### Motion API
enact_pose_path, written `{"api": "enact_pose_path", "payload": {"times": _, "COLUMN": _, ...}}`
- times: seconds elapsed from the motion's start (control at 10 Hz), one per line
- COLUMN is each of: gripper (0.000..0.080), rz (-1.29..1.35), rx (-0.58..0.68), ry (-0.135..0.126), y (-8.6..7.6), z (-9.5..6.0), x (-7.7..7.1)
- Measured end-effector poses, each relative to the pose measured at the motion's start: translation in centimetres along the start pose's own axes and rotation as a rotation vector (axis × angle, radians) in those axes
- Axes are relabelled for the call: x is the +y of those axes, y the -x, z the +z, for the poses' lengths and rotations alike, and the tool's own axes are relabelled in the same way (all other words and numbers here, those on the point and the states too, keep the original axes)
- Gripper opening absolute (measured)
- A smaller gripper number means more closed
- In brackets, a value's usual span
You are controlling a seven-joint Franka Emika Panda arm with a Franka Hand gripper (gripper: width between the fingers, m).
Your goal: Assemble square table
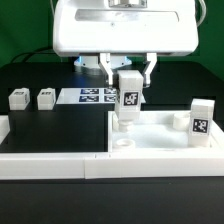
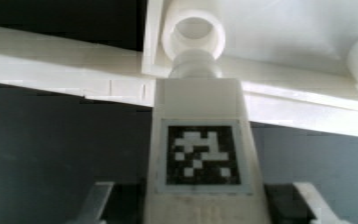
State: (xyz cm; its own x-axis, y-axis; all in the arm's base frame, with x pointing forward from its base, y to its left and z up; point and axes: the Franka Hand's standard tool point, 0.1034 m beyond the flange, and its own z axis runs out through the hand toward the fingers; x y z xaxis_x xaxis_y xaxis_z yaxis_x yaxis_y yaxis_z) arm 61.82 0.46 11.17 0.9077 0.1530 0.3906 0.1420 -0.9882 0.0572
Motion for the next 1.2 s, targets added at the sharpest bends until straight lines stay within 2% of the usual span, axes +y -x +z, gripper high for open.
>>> {"api": "enact_pose_path", "payload": {"times": 0.4, "gripper": 0.0294, "rz": -0.002, "rx": -0.014, "ry": 0.006, "y": 0.9, "z": 1.6, "x": -0.1}}
{"api": "enact_pose_path", "payload": {"times": 0.9, "gripper": 0.0294, "rz": 0.003, "rx": -0.029, "ry": 0.006, "y": 1.6, "z": 2.4, "x": -0.1}}
{"api": "enact_pose_path", "payload": {"times": 1.0, "gripper": 0.0394, "rz": 0.004, "rx": -0.029, "ry": 0.006, "y": 1.6, "z": 2.4, "x": -0.1}}
{"api": "enact_pose_path", "payload": {"times": 1.1, "gripper": 0.053, "rz": 0.004, "rx": -0.029, "ry": 0.006, "y": 1.6, "z": 2.4, "x": -0.1}}
{"api": "enact_pose_path", "payload": {"times": 1.2, "gripper": 0.053, "rz": 0.004, "rx": -0.03, "ry": 0.006, "y": 1.6, "z": 2.4, "x": -0.1}}
